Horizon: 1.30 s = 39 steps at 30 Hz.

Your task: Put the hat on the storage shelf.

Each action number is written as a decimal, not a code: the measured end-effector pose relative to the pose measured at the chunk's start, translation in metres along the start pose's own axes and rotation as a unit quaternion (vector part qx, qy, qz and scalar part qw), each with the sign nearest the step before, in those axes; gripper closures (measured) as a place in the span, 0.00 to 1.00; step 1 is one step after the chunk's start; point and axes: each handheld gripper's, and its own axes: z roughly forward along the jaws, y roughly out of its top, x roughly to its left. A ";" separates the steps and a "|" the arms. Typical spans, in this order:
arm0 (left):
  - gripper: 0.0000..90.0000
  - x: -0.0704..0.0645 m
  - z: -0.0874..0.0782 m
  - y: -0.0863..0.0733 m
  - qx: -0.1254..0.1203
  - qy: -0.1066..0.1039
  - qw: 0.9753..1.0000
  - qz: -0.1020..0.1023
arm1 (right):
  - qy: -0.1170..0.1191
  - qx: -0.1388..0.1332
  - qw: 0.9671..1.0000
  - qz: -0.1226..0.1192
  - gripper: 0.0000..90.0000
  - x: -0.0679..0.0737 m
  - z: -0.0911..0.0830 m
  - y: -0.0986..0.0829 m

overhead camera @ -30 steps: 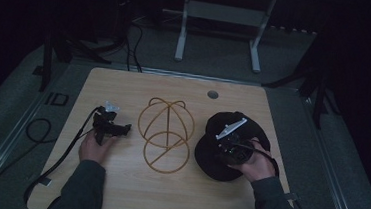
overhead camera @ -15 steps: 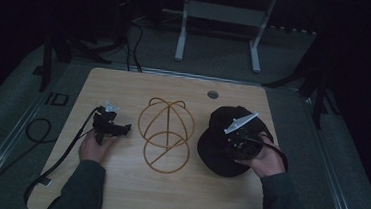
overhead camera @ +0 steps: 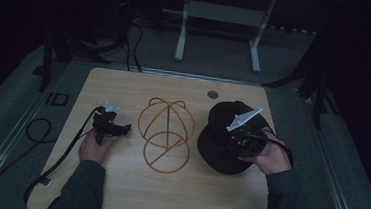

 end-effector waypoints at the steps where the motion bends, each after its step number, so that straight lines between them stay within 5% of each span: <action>1: 0.07 0.000 0.000 0.000 0.000 0.000 1.000 0.000 | 0.002 0.000 1.000 -0.003 0.89 -0.001 -0.001 0.000; 27: 0.07 0.000 0.000 0.000 0.000 0.000 1.000 0.000 | 0.026 -0.032 0.998 -0.045 0.89 -0.013 -0.036 0.012; 39: 0.07 0.000 0.000 0.000 0.002 0.000 1.000 0.002 | 0.025 -0.046 0.995 -0.082 0.89 -0.005 -0.057 0.025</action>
